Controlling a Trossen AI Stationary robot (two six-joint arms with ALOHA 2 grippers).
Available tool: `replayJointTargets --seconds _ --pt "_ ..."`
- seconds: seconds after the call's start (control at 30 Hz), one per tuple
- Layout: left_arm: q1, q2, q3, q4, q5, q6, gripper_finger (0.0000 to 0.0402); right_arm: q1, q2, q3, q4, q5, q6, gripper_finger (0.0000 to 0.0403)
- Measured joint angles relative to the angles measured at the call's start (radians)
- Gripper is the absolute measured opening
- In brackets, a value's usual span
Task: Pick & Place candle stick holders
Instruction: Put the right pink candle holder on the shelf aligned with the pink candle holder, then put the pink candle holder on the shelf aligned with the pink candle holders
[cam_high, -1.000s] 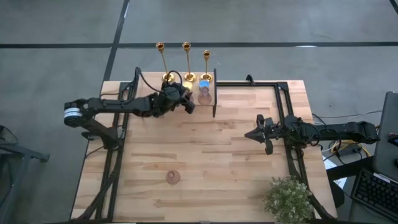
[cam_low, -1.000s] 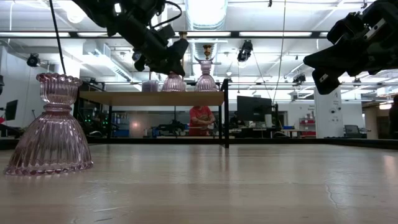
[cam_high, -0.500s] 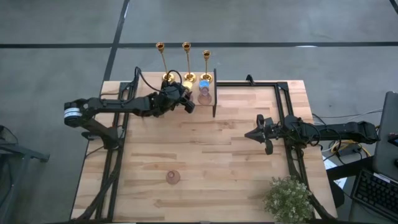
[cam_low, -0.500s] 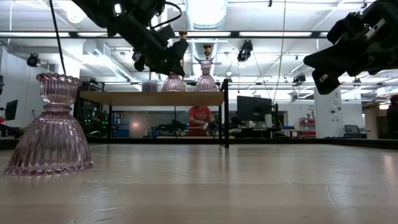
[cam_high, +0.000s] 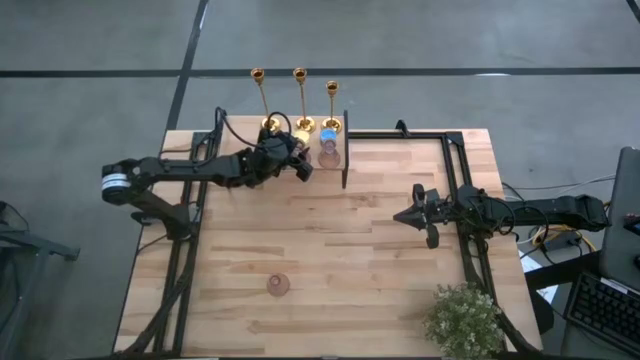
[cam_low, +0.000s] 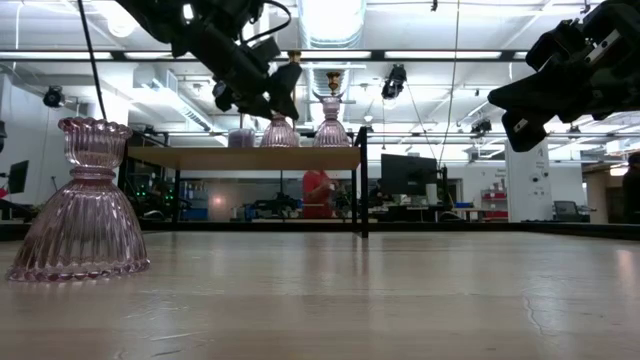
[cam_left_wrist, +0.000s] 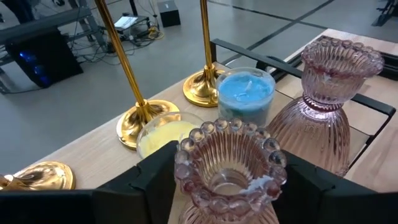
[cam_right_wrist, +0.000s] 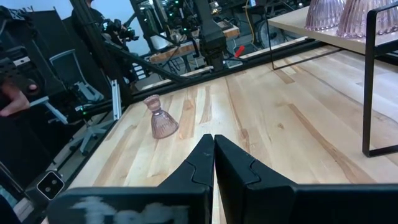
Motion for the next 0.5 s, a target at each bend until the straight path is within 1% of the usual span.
replayJointTargets --seconds 0.2,0.5 --pt "0.000 -0.021 0.003 0.000 0.000 0.003 0.0239 0.000 0.000 0.000 0.000 0.000 0.000 0.0008" --pt "-0.015 -0.028 0.053 -0.001 0.002 0.029 0.0242 0.000 0.000 0.000 0.000 0.000 0.000 0.0008"
